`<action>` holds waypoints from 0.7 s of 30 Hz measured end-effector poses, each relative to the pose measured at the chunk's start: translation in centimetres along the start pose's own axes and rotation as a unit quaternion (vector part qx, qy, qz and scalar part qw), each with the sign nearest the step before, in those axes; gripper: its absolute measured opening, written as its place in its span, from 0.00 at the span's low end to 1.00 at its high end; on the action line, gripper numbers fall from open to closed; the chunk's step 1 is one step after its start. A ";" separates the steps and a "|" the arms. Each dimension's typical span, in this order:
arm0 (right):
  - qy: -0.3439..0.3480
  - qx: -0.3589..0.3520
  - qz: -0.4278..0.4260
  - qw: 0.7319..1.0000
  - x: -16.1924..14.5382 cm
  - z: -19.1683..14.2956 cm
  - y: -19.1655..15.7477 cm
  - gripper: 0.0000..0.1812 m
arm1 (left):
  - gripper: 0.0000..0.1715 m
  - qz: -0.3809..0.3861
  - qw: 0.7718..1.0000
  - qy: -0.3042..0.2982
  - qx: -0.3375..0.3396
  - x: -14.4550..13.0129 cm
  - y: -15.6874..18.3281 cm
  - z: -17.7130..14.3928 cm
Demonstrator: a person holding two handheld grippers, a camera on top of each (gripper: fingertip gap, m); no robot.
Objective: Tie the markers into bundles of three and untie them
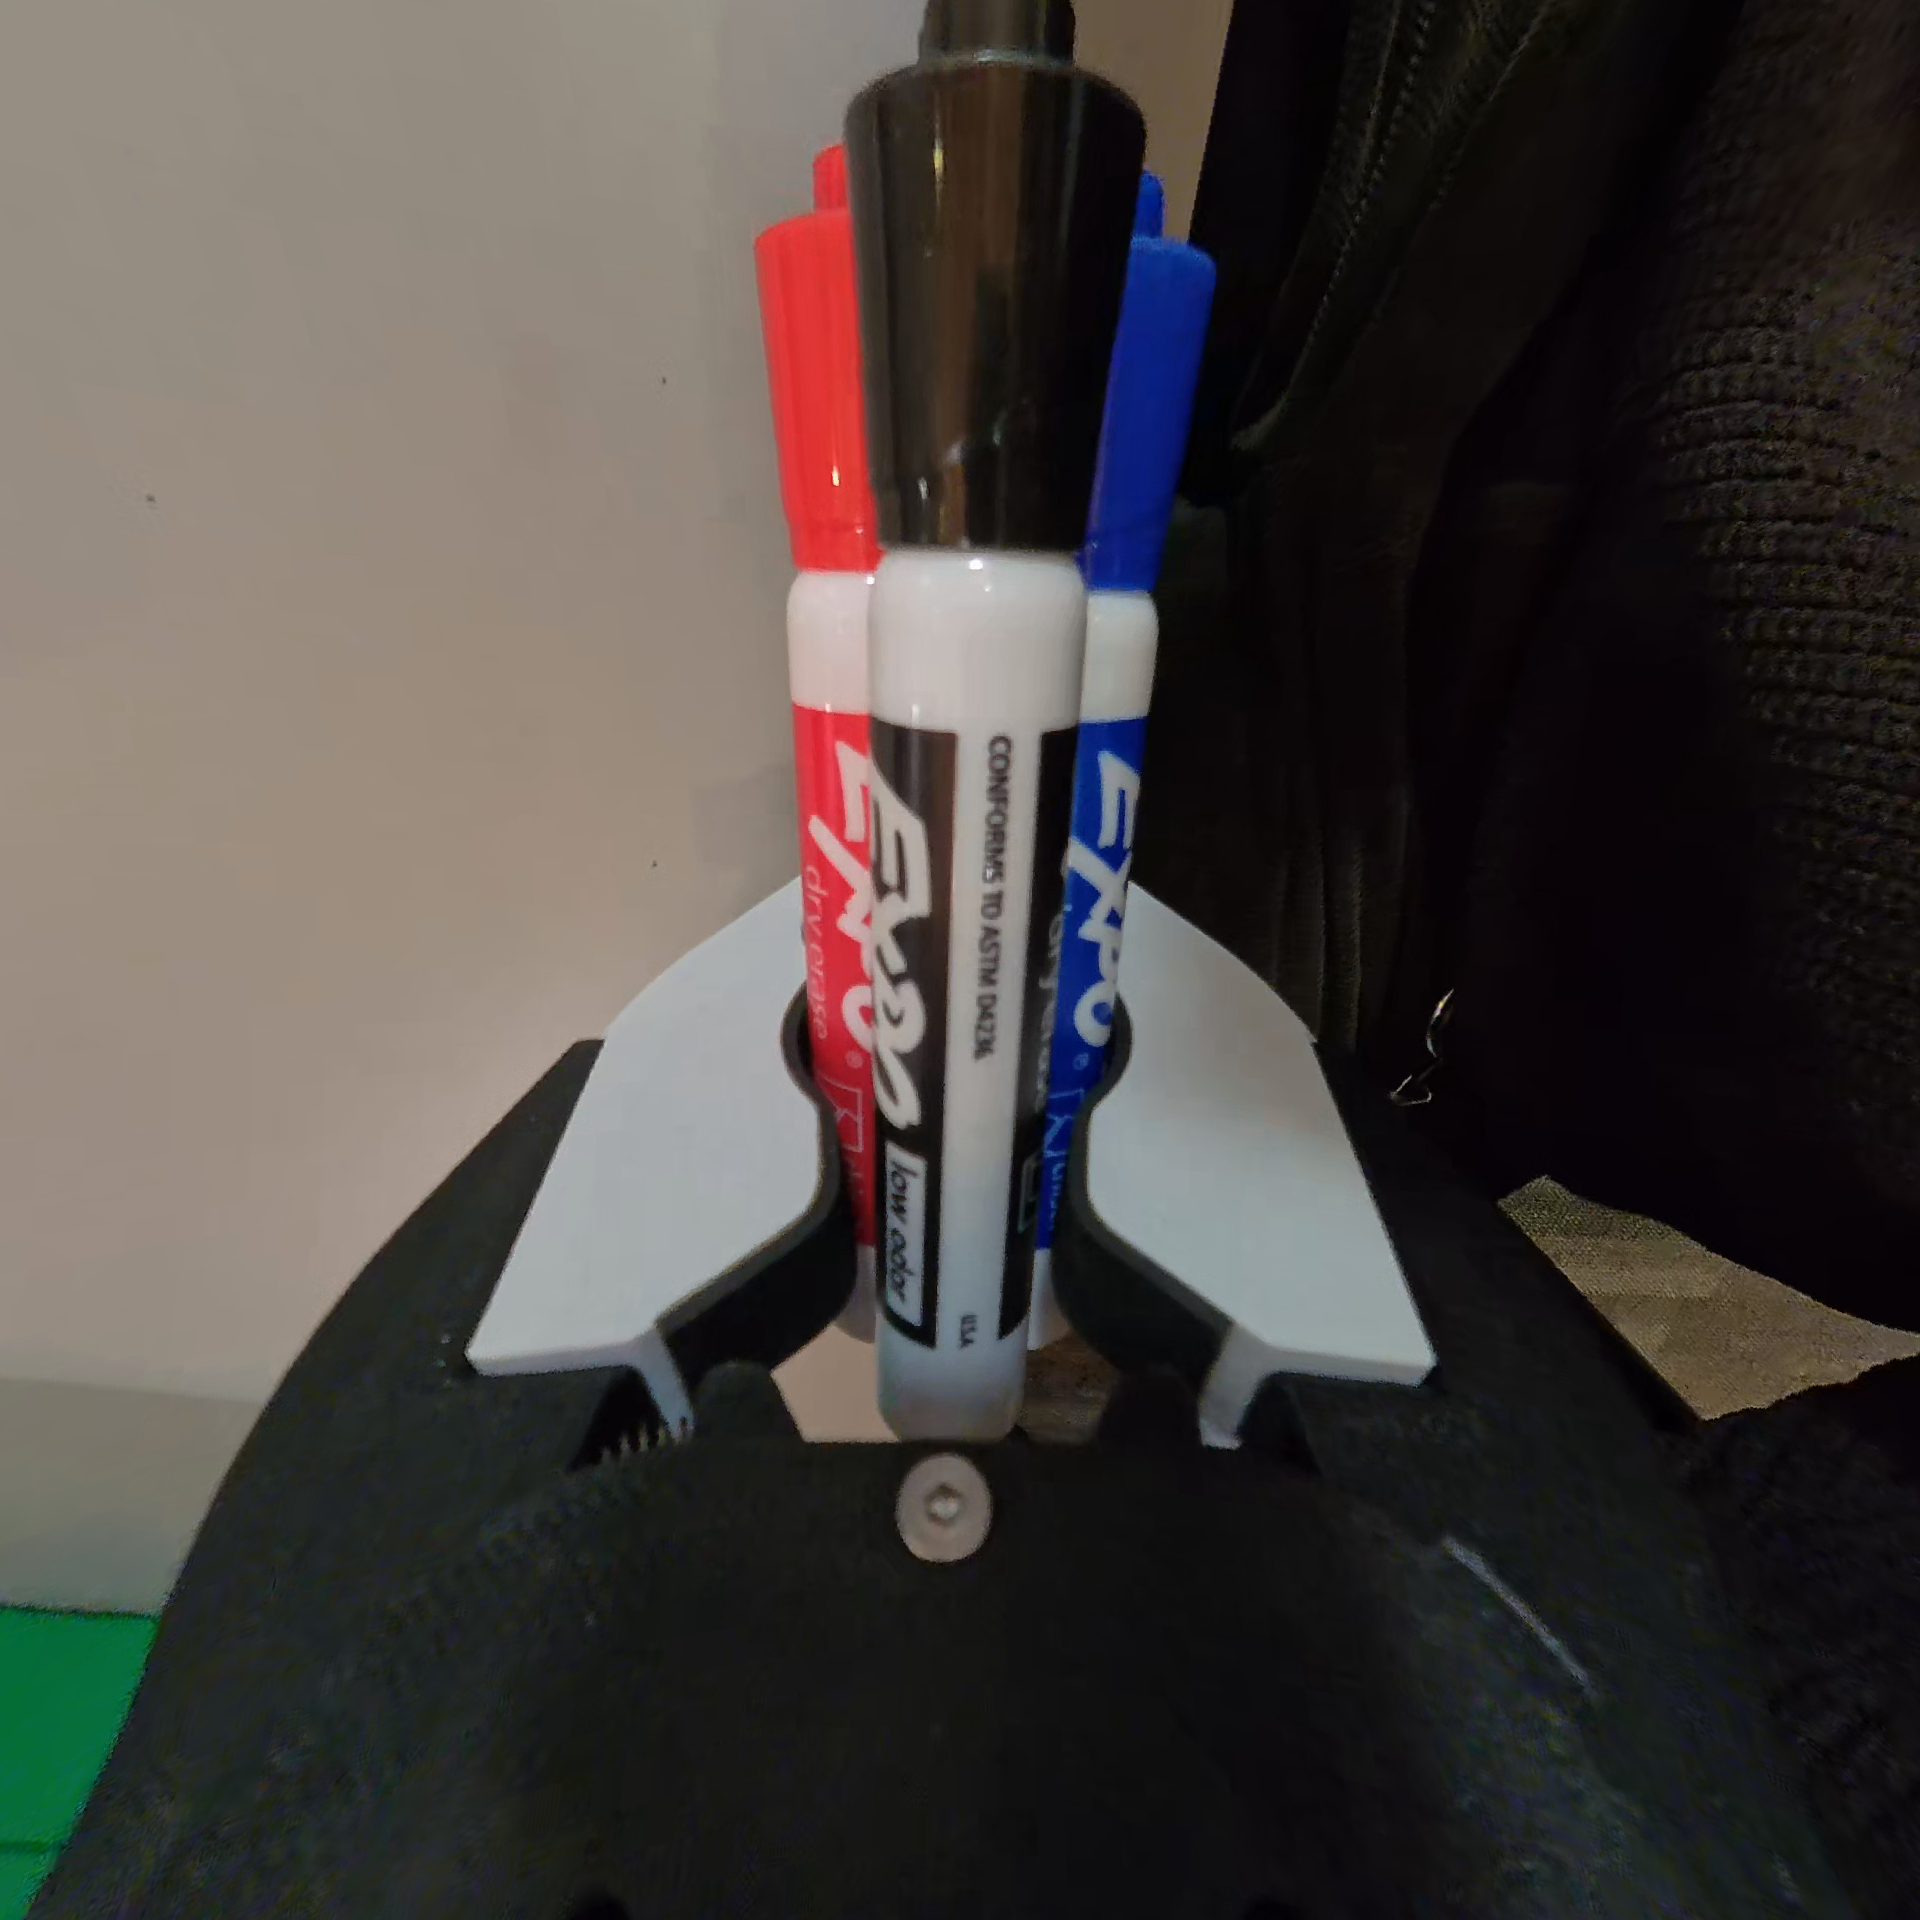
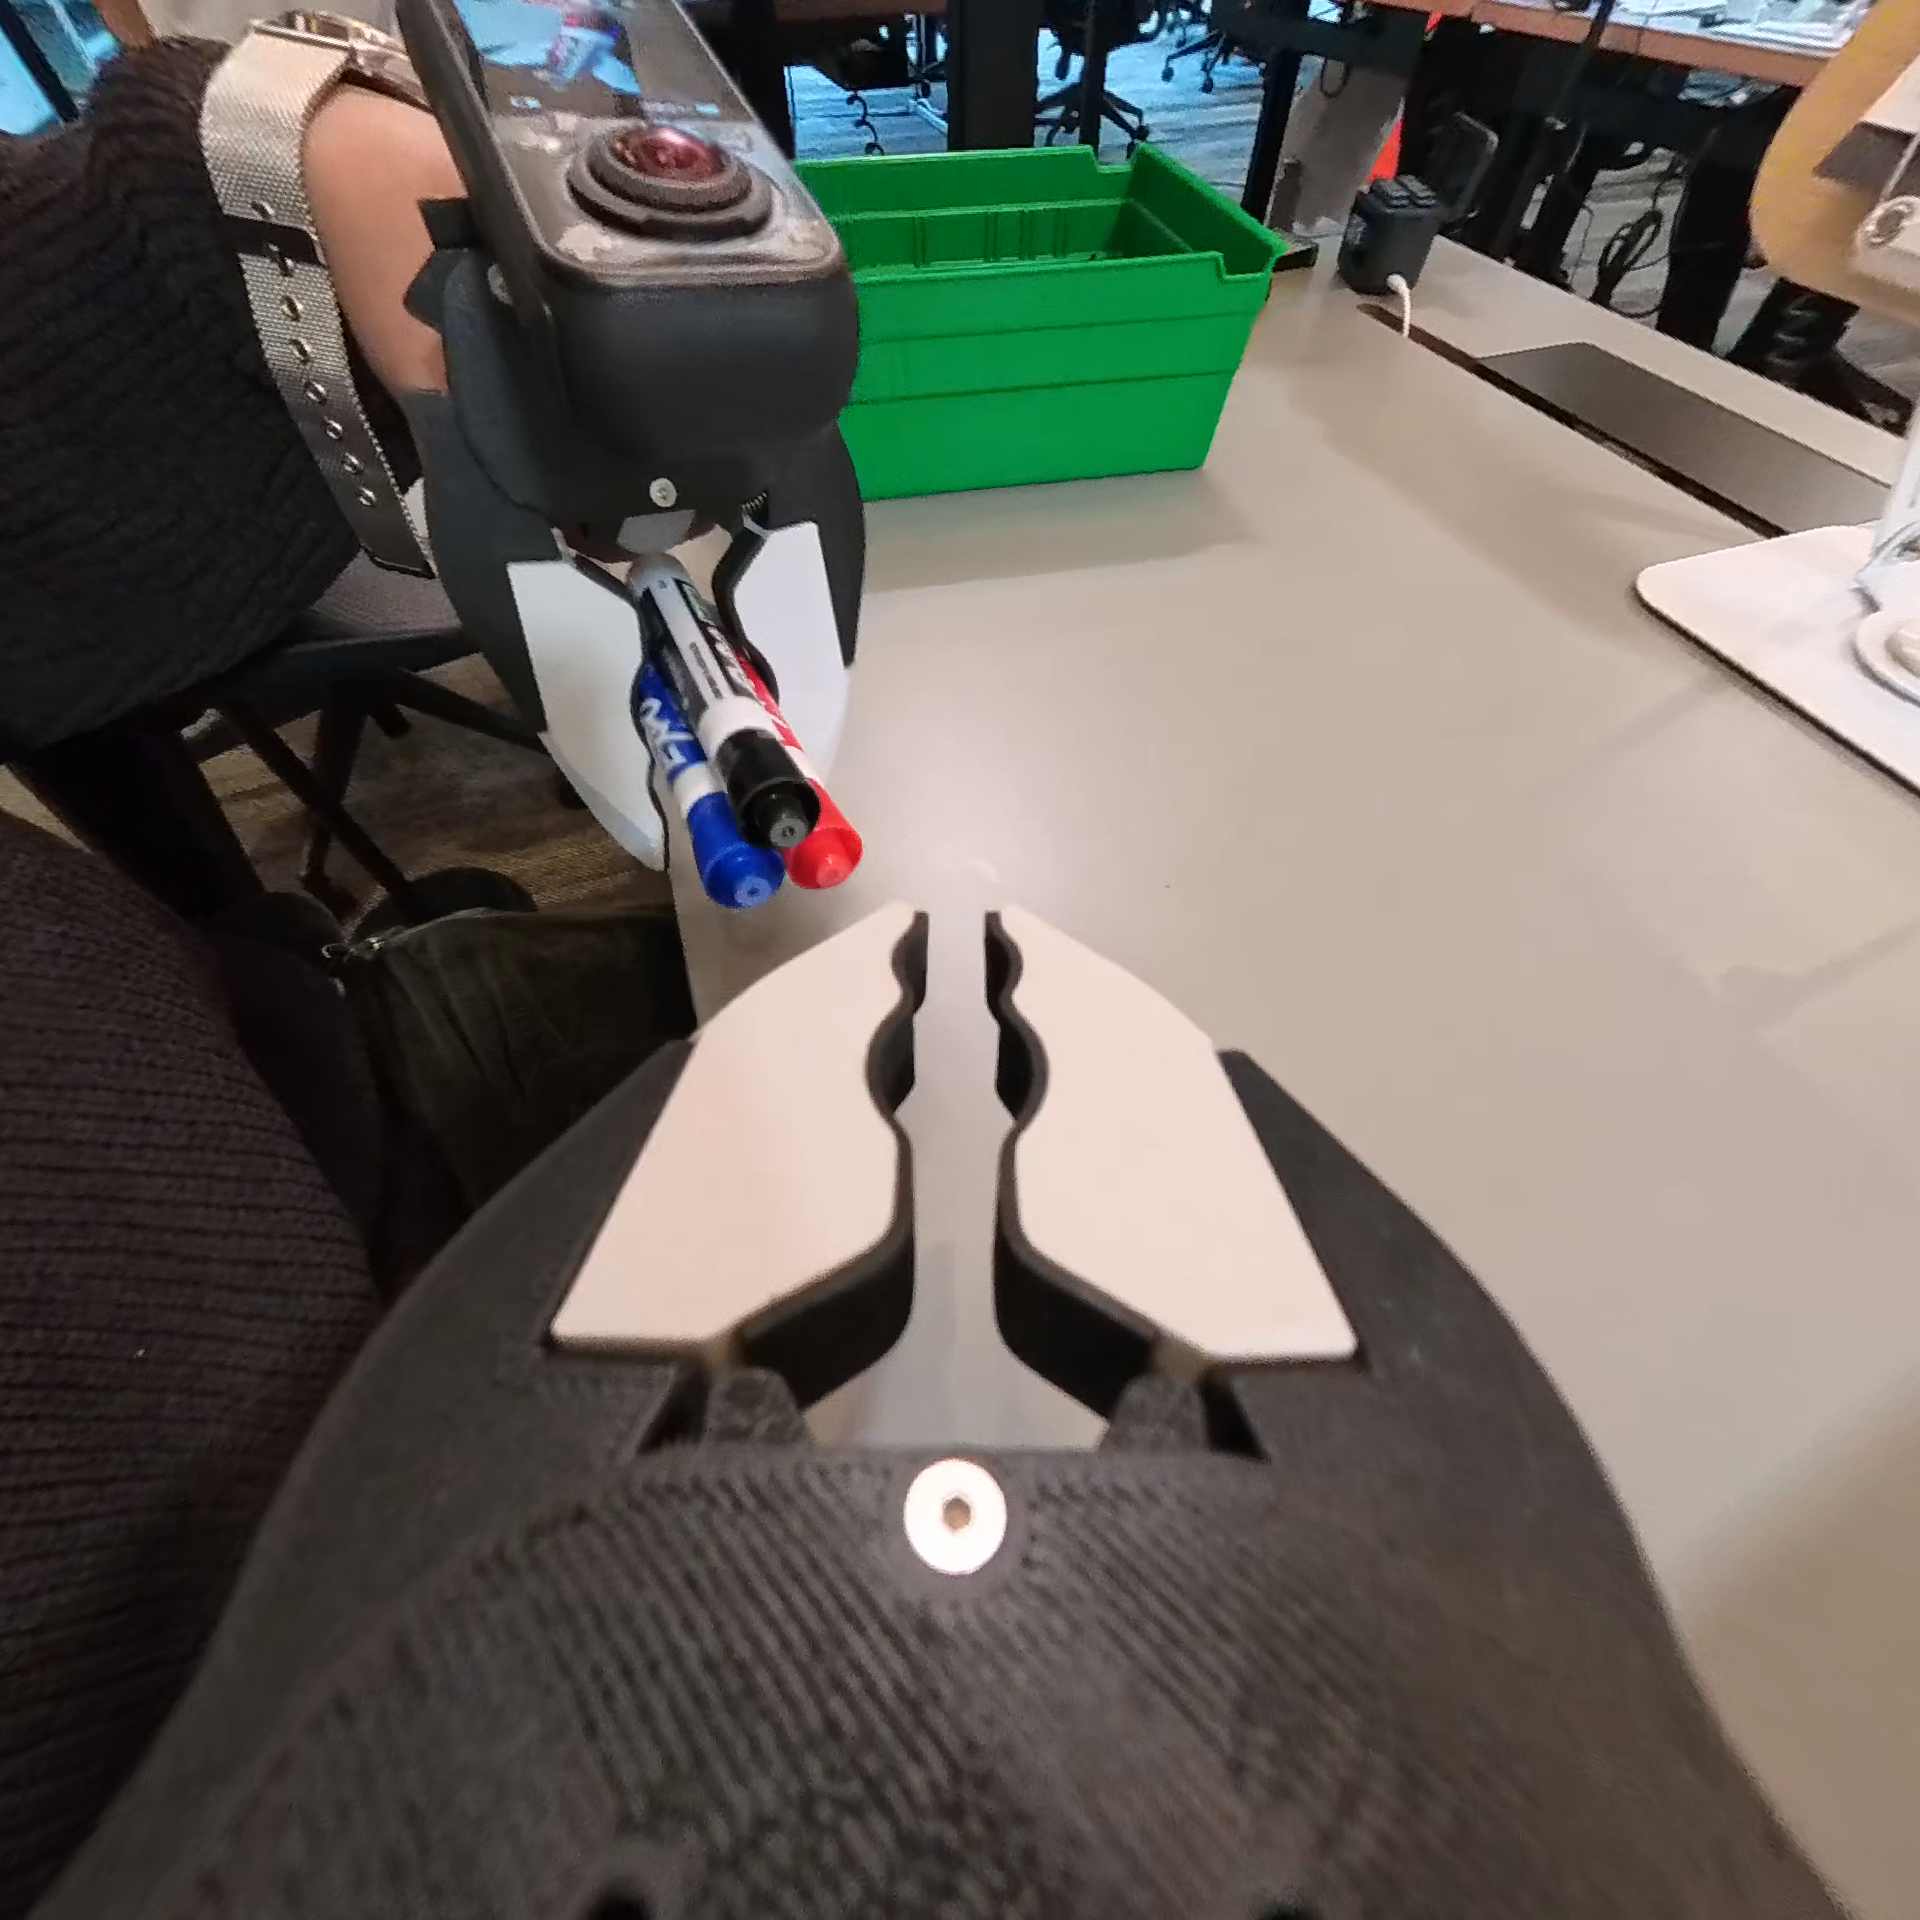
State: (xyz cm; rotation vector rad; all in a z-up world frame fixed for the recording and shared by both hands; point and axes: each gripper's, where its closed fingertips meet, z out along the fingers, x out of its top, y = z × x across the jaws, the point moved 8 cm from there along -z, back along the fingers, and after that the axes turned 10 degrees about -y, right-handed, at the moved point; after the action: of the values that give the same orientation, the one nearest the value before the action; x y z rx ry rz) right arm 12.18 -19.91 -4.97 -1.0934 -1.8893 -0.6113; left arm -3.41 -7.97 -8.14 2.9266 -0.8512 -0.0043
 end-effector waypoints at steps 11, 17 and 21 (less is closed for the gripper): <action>0.008 -0.027 0.038 0.999 0.2 0.3 3.3 0.08 | 0.28 -0.039 0.999 0.002 -0.003 -4.1 -2.3 -1.3; 0.002 -0.033 0.006 0.999 3.6 2.1 6.0 0.10 | 0.29 -0.038 0.999 -0.003 -0.015 -5.6 -2.5 -0.8; 0.009 -0.001 -0.042 0.999 9.7 5.0 8.2 0.12 | 0.28 -0.045 0.999 -0.002 -0.020 -6.2 -2.6 -1.0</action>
State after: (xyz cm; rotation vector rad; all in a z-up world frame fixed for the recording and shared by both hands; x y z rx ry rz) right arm 14.68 -7.76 0.66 -1.0108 -1.9272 -0.6678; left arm -7.24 -2.34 -7.55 2.9254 -0.7109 -0.0320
